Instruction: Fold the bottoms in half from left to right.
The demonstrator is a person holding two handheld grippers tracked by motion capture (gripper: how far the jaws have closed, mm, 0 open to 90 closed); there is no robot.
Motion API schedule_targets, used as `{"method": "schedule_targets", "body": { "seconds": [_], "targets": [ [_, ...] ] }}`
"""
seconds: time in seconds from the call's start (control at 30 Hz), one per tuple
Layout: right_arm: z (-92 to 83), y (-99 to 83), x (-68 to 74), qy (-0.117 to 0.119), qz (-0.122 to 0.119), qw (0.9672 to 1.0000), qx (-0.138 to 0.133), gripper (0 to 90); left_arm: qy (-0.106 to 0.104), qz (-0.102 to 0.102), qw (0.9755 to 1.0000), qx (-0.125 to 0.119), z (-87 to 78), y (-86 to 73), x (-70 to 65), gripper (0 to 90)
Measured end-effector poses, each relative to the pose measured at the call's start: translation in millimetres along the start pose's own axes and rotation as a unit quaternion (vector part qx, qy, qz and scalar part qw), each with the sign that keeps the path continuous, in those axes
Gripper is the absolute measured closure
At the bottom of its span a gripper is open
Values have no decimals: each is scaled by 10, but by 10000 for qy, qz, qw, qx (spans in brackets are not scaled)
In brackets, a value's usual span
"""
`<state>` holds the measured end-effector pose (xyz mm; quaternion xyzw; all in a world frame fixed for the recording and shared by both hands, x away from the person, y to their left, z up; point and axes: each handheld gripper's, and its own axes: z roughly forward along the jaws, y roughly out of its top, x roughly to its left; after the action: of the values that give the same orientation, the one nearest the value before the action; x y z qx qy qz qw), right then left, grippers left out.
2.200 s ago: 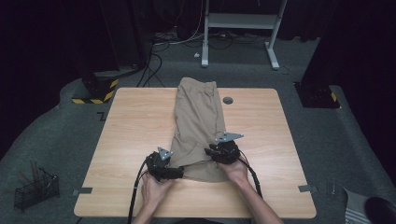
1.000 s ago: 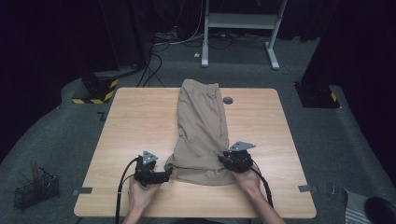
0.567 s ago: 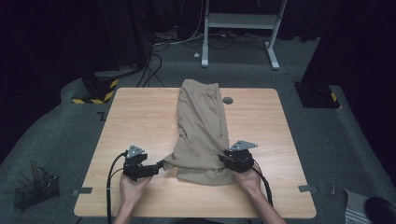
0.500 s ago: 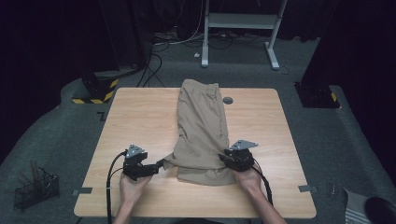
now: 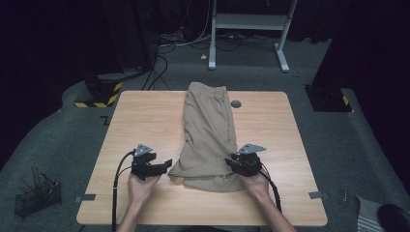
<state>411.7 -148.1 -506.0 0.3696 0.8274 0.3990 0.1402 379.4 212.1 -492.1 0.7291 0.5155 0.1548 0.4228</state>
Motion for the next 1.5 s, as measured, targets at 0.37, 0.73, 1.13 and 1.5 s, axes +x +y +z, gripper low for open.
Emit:
{"method": "schedule_targets", "body": {
  "seconds": [0.37, 0.73, 1.13, 1.5],
  "targets": [
    [133, 25, 79, 220, -135, 9997, 45, 853, -691, 369, 9962, 393, 504, 195, -266, 643],
    [-236, -265, 274, 455, -661, 9967, -112, 859, -771, 329, 9941, 695, 428, 8, -320, 871],
    [352, 107, -95, -305, -427, 9984, 208, 840, -34, 321, 9967, 745, 856, 316, -181, 785],
    [89, 24, -108, -91, -230, 9997, 34, 856, -254, 398, 9966, 682, 565, 134, -299, 484]
  ]
}}
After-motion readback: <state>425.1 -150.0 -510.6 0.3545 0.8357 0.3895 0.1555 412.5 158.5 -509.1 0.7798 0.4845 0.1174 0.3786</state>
